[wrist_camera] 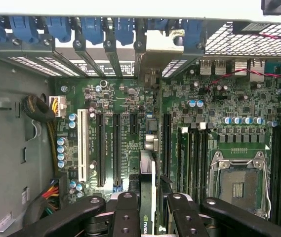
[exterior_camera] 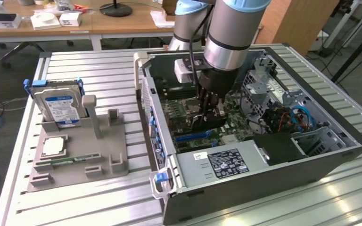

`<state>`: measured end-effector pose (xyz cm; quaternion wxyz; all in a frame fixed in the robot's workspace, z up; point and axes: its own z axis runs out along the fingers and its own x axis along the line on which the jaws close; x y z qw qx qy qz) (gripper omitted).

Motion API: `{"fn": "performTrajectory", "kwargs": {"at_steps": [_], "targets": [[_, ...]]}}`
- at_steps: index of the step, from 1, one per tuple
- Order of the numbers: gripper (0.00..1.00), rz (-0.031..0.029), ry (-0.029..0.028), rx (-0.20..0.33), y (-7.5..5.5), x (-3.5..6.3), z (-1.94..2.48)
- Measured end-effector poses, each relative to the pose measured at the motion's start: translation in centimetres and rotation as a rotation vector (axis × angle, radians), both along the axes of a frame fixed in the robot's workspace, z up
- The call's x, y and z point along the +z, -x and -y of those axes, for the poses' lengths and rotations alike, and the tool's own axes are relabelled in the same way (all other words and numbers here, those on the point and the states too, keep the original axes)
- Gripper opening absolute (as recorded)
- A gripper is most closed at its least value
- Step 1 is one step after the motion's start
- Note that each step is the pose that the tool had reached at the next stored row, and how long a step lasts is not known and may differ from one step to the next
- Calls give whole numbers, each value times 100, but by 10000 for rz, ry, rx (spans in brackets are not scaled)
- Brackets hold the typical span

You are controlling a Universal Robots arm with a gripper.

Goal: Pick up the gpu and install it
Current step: 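Insert the gpu into the slot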

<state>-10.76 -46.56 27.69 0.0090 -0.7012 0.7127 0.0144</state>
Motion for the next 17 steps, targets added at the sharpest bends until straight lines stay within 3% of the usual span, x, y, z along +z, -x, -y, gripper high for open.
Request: {"fn": "performTrajectory", "kwargs": {"at_steps": [17], "targets": [[26,0,0,1,24,0,0]]}}
